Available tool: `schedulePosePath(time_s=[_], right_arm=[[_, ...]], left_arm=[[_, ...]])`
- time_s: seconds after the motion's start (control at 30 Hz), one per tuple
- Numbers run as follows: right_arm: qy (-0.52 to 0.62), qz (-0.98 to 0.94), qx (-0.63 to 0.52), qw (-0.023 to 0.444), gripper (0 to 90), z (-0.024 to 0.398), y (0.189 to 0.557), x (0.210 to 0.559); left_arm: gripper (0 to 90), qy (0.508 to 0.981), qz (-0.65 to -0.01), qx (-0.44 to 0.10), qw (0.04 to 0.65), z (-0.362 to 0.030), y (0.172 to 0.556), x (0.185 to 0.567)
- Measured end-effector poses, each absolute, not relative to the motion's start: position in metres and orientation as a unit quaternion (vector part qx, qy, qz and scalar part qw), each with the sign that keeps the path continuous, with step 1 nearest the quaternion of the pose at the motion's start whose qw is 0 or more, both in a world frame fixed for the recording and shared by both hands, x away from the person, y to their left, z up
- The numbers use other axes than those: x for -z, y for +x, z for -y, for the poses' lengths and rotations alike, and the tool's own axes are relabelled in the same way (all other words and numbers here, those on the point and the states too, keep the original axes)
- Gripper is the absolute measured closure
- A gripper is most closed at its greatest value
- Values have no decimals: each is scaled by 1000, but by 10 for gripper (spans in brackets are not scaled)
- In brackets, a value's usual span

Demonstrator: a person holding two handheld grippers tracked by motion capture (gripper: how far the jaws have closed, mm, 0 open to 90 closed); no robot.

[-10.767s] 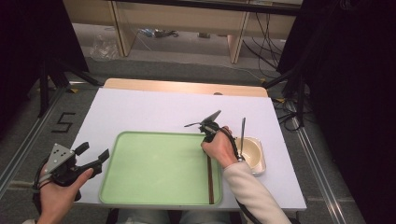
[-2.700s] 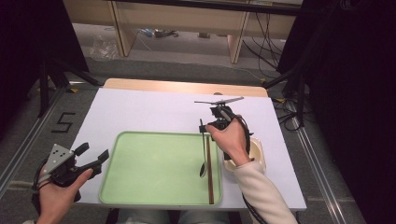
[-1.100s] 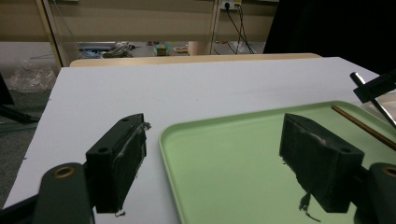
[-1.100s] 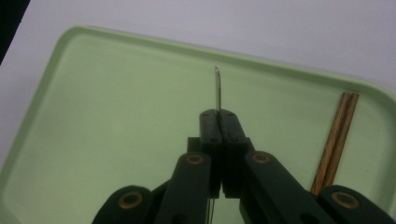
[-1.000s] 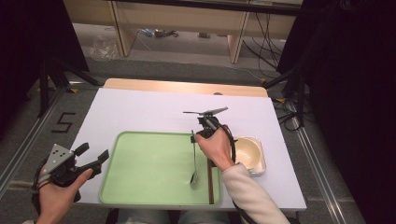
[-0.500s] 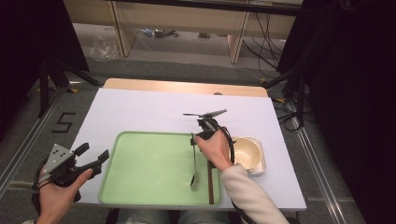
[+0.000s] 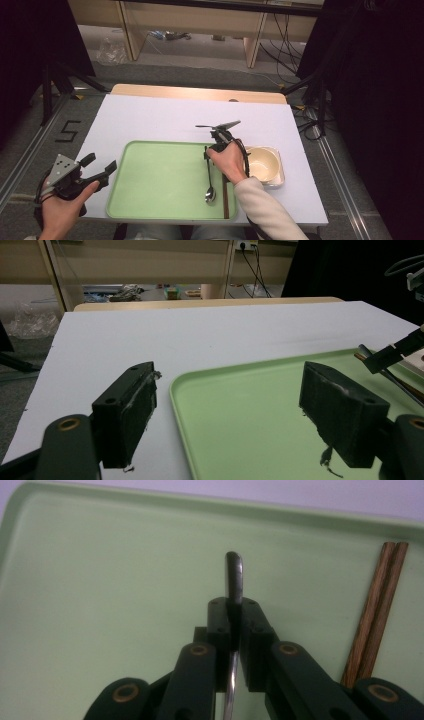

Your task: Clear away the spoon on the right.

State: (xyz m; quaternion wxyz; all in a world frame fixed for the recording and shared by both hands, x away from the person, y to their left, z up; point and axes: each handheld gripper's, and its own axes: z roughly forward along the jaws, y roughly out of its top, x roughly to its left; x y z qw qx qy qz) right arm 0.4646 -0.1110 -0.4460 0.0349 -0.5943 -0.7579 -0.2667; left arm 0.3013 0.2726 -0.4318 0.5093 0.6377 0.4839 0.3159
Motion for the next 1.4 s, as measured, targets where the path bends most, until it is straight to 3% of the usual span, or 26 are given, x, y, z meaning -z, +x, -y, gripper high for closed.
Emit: schedulePosePath(time_s=[0.27,0.67,1.4], right_arm=[[-589,769,248,20,777,109,465,453],[-562,802,200,15,538,105,465,457],[-477,875,79,25,306,79,466,448]], left_arm=[[223,638,-484,-316,509,-273,301,432],[224,638,-484,-316,509,-273,301,432],[224,636,-485,-317,510,-274,301,431]])
